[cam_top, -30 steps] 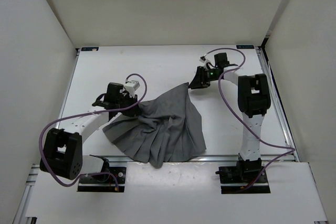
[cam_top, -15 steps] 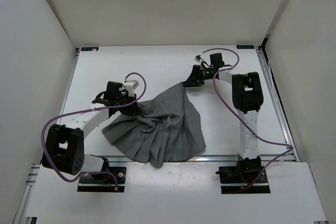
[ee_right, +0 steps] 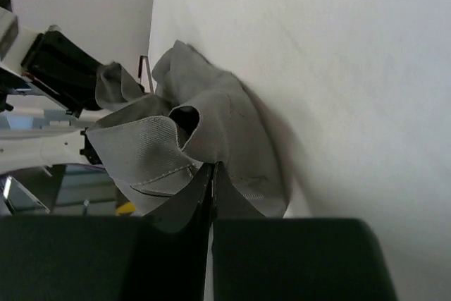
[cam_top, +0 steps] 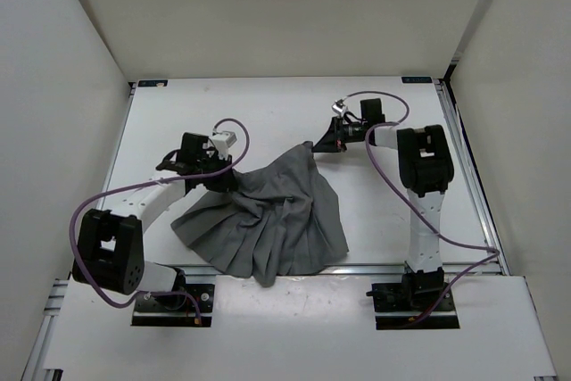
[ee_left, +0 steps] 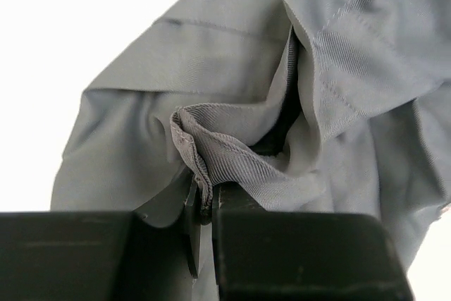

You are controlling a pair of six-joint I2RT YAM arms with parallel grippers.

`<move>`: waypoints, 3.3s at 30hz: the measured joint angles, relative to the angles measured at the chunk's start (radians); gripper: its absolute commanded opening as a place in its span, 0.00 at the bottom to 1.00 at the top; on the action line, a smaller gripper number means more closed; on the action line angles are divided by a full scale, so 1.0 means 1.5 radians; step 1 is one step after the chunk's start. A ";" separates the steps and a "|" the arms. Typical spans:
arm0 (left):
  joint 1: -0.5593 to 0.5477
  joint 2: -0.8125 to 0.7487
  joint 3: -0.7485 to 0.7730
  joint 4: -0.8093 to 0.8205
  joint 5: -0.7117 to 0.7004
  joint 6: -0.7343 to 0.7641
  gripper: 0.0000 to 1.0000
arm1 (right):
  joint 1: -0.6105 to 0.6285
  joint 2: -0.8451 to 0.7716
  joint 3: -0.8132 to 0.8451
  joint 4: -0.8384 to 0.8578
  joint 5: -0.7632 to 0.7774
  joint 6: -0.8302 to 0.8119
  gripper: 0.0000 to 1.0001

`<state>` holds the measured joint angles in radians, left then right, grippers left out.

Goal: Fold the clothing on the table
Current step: Flatten the skirt out

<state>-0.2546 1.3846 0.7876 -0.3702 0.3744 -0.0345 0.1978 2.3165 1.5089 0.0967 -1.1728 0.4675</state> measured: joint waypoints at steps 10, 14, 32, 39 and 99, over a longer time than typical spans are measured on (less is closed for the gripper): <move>0.134 -0.004 0.097 0.095 0.130 -0.181 0.00 | -0.033 -0.314 -0.036 -0.315 0.272 -0.147 0.01; 0.135 -0.004 0.115 0.156 0.176 -0.240 0.00 | -0.057 -0.397 -0.033 -0.374 0.346 -0.174 0.00; 0.109 0.014 0.090 0.286 0.259 -0.380 0.00 | -0.054 -0.494 0.018 -0.519 0.489 -0.194 0.00; 0.042 -0.159 -0.110 0.155 0.178 -0.319 0.00 | 0.053 -0.631 -0.286 -0.534 0.489 -0.171 0.00; 0.142 0.116 -0.020 0.080 0.002 -0.231 0.00 | 0.329 -0.716 -0.464 -0.371 0.588 -0.421 0.60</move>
<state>-0.0422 1.5589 0.7582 -0.2501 0.3779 -0.3817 0.6907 1.2419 0.8131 -0.4595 -0.2905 -0.1635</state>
